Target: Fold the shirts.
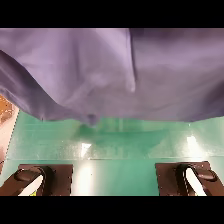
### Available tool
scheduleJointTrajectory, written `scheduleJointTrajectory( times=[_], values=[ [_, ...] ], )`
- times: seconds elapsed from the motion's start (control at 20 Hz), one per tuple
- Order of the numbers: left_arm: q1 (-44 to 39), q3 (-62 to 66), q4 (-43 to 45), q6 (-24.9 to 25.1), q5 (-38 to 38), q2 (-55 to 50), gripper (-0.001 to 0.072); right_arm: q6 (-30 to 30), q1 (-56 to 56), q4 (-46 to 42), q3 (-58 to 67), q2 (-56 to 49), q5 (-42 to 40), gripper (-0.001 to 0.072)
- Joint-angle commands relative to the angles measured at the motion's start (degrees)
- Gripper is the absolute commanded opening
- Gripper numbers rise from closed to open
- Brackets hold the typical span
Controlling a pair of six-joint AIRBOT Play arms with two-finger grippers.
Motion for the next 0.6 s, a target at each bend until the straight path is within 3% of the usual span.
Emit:
scheduleJointTrajectory(
  times=[0.0, 0.2, 0.4, 0.55],
  values=[
    [0.0, -7.5, 4.5, 0.2, -1.6, 0.1, 0.0024, 0.0, 0.0, 3.8, -4.3, -4.2, 0.2, 0.002],
    [0.0, -23.5, 12.0, 0.2, 2.5, -0.3, 0.0024, 0.0, 0.0, 4.6, -11.5, -13.2, -0.3, 0.002],
    [0.0, -38.6, 12.1, 0.2, 16.5, -4.7, 0.0024, 0.0, 0.0, 4.8, -17.7, -23.3, -6.6, 0.002],
    [0.0, -43.1, 12.1, 0.2, 27.1, -11.6, 0.0024, 0.0, 0.0, 4.8, -20.5, -31.1, -11.0, 0.0021]
  ],
)
